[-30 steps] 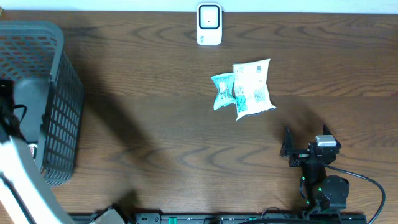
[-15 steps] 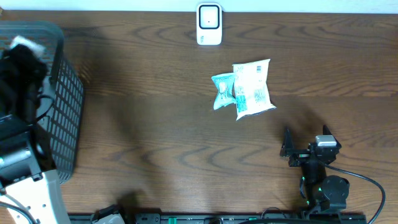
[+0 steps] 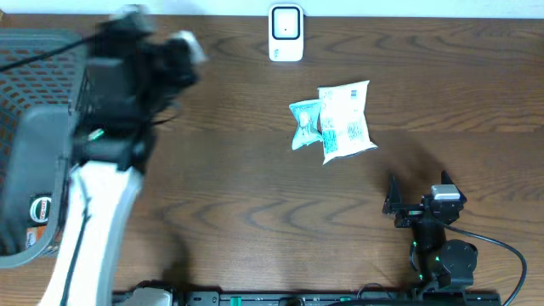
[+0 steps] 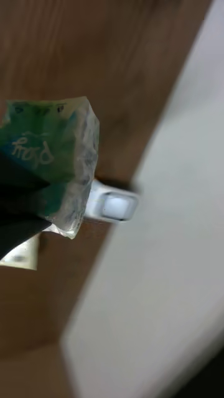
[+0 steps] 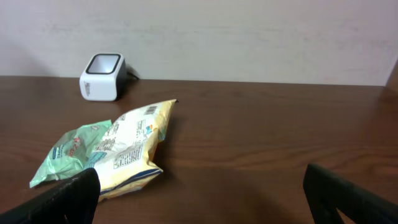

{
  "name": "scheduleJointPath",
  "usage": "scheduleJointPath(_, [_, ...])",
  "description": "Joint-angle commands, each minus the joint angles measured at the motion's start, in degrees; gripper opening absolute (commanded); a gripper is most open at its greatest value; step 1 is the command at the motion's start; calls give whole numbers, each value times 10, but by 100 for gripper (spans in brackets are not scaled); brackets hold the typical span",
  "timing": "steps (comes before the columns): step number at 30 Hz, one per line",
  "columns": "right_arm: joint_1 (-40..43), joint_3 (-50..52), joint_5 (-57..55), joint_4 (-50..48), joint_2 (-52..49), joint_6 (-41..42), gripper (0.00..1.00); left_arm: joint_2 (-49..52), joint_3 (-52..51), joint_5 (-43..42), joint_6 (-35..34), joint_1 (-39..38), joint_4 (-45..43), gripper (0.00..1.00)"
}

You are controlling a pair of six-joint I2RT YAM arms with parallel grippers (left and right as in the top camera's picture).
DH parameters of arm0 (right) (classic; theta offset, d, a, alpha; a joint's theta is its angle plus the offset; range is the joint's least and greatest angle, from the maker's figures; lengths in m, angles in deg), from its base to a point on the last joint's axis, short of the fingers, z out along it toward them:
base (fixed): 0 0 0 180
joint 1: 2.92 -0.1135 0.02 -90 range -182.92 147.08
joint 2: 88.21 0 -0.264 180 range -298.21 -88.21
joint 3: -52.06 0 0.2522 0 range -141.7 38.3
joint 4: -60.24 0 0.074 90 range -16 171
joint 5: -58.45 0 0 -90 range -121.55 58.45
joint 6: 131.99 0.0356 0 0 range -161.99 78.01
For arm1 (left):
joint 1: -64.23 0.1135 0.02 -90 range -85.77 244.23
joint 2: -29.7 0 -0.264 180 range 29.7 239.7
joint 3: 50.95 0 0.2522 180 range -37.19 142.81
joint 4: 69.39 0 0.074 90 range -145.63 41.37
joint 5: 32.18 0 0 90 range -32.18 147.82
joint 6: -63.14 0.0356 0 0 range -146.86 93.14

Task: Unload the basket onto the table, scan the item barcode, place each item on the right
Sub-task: 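Lift the small green packet and carry it toward the scanner, then release the small green packet left of the other packets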

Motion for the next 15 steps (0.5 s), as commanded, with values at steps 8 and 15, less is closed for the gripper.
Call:
scheduleJointPath(8, [-4, 1, 1, 2, 3, 10, 99, 219, 2, -7, 144, -148, -56, 8])
scheduleJointPath(15, [-4, 1, 1, 2, 3, 10, 99, 334, 2, -7, 144, -179, -80, 8])
